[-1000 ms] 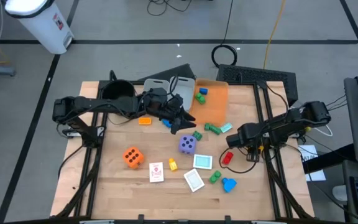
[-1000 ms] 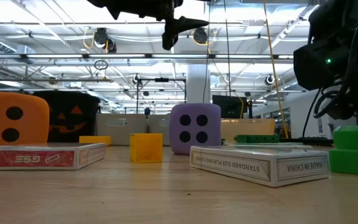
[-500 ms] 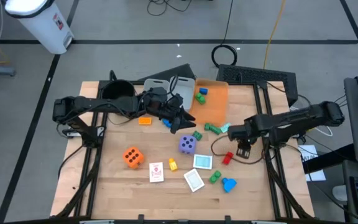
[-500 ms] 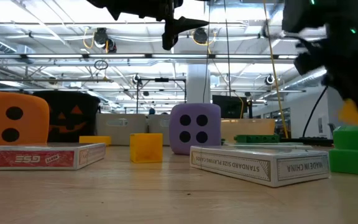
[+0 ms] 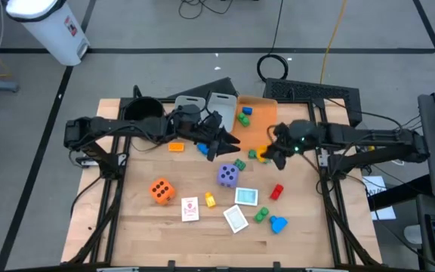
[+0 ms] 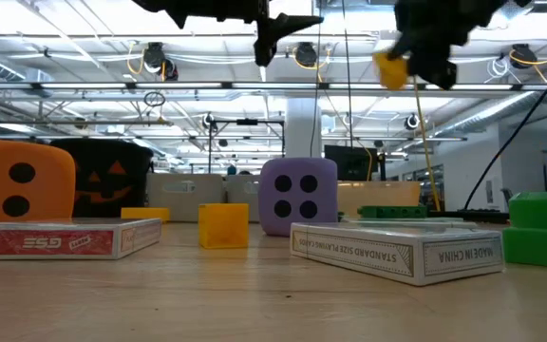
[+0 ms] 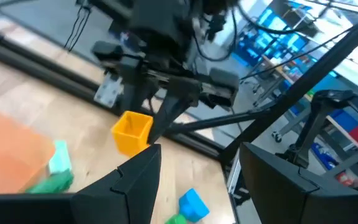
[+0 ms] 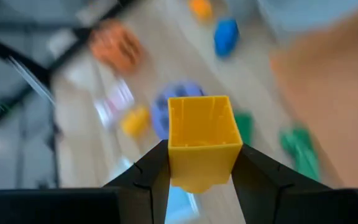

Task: Pick & Place Toys
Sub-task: Put the middle yellow game piece into the orange bin

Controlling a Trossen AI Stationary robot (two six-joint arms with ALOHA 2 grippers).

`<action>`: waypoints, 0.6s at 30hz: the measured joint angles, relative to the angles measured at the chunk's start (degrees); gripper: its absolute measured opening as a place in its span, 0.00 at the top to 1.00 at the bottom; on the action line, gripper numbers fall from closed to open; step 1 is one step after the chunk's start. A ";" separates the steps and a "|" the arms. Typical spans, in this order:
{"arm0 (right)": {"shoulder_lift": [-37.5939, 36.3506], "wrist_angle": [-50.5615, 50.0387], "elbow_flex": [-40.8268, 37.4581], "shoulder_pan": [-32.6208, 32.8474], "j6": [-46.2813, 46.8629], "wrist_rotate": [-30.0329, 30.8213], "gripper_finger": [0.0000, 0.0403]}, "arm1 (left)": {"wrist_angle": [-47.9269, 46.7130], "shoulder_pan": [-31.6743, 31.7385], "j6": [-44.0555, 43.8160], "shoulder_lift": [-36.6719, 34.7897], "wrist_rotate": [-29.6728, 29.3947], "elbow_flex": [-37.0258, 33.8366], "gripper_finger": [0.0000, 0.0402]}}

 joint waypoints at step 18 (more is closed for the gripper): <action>2.32 32.67 0.00 -5.53 4.05 0.31 0.68 | 2.02 1.23 -6.86 -0.02 -2.48 0.00 0.43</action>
